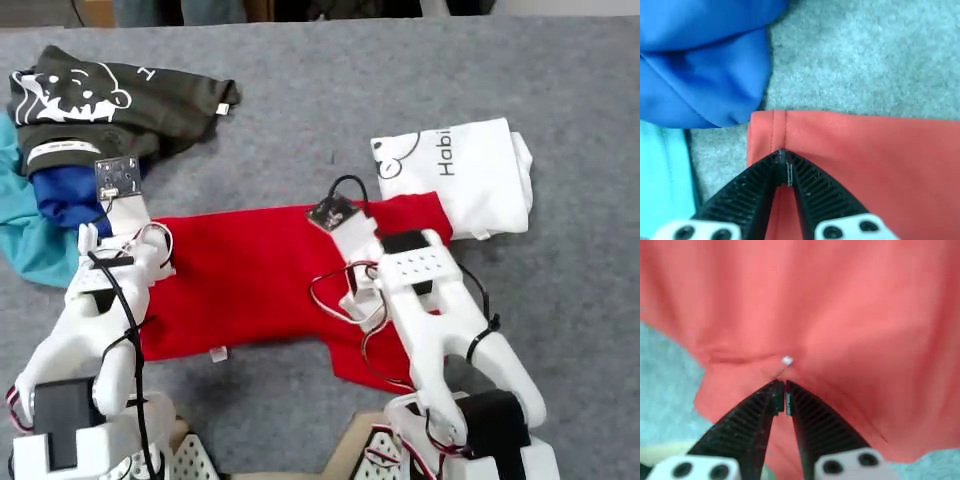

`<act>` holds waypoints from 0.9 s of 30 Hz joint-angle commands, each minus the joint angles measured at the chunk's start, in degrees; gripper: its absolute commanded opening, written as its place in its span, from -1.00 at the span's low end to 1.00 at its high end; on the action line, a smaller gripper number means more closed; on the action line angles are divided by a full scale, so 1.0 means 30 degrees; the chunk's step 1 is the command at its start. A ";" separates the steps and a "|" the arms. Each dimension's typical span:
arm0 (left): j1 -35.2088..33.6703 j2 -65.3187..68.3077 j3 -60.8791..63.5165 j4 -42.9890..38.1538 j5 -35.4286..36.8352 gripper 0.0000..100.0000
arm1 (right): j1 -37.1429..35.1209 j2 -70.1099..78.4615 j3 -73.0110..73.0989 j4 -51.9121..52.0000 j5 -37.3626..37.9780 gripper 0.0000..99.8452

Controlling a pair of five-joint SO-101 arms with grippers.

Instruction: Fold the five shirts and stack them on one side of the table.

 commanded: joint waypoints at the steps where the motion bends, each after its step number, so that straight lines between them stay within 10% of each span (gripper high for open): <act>1: 0.0073 0.0029 -0.0835 0.0117 0.0147 -0.94 | -0.0821 -0.0132 0.0073 0.1436 0.0703 -0.97; 13: 0.0132 0.0029 -0.0747 0.0117 0.0088 -0.94 | 0.0410 -0.5172 -0.1568 0.4015 0.3546 -0.97; 27: 0.0103 0.0029 -0.0777 0.0117 0.0088 -0.94 | 0.0469 0.2535 -0.2564 -0.0469 0.1143 -0.97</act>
